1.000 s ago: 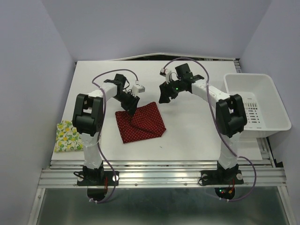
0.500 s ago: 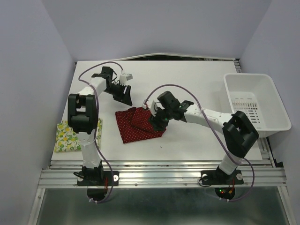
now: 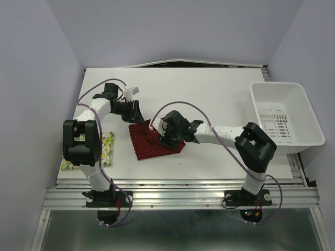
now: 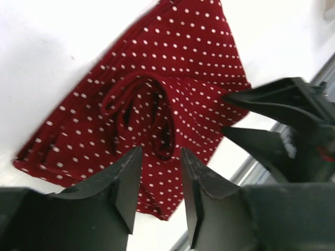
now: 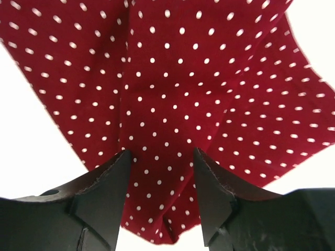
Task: Fold and stack the skirts
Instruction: Fold the skirt
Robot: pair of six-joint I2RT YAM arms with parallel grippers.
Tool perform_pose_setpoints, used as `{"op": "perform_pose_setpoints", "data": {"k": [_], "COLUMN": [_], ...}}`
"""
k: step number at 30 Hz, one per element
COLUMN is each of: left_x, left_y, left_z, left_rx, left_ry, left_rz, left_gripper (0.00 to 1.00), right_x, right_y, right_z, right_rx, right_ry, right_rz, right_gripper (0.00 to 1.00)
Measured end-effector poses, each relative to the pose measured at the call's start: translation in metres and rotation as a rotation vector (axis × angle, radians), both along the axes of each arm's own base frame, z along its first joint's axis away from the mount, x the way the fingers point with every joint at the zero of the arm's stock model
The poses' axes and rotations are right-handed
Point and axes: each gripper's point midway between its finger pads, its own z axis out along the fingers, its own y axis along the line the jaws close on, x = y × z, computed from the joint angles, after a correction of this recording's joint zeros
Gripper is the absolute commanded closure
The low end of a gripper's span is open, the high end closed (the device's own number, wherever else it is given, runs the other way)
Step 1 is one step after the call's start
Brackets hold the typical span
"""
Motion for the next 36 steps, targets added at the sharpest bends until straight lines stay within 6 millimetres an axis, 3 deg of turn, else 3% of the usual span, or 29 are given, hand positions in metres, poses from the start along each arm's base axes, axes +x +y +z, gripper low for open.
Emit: {"op": "perform_pose_setpoints", "data": {"k": [3,8,13,19,22,28,30,36], "left_x": [-0.009,-0.019,-0.012,-0.008,-0.009,-0.006,-0.005,-0.002], "left_y": [-0.003,-0.004,-0.005,-0.002,0.001,0.005,0.007,0.013], "left_z": [0.001,-0.016,-0.025,-0.053,-0.067,-0.071,-0.072,-0.076], "left_rx": [-0.027,-0.035,-0.04,-0.009,0.01,0.041,0.056,0.102], "left_ry": [0.012,0.078,0.075,0.126,0.164,0.168,0.168,0.162], "left_rz": [0.026,0.065,0.08,0.1,0.11,0.12,0.124,0.139], "left_gripper": [0.57,0.55,0.58,0.64,0.67,0.75,0.79,0.86], "right_x": [-0.001,-0.006,-0.01,-0.014,-0.016,-0.007,-0.001,0.009], "right_y": [0.0,0.006,0.009,0.012,0.015,0.013,0.011,0.008], "right_z": [-0.015,-0.017,-0.017,-0.017,-0.017,-0.016,-0.015,-0.011], "right_rx": [-0.034,-0.036,-0.034,-0.036,-0.041,-0.058,-0.067,-0.067], "right_ry": [0.005,-0.002,-0.004,-0.007,-0.023,-0.083,-0.107,-0.137], "right_rz": [0.002,0.022,0.031,0.042,0.055,0.039,0.015,-0.056], "right_gripper": [0.42,0.37,0.37,0.4,0.48,0.77,0.95,0.99]}}
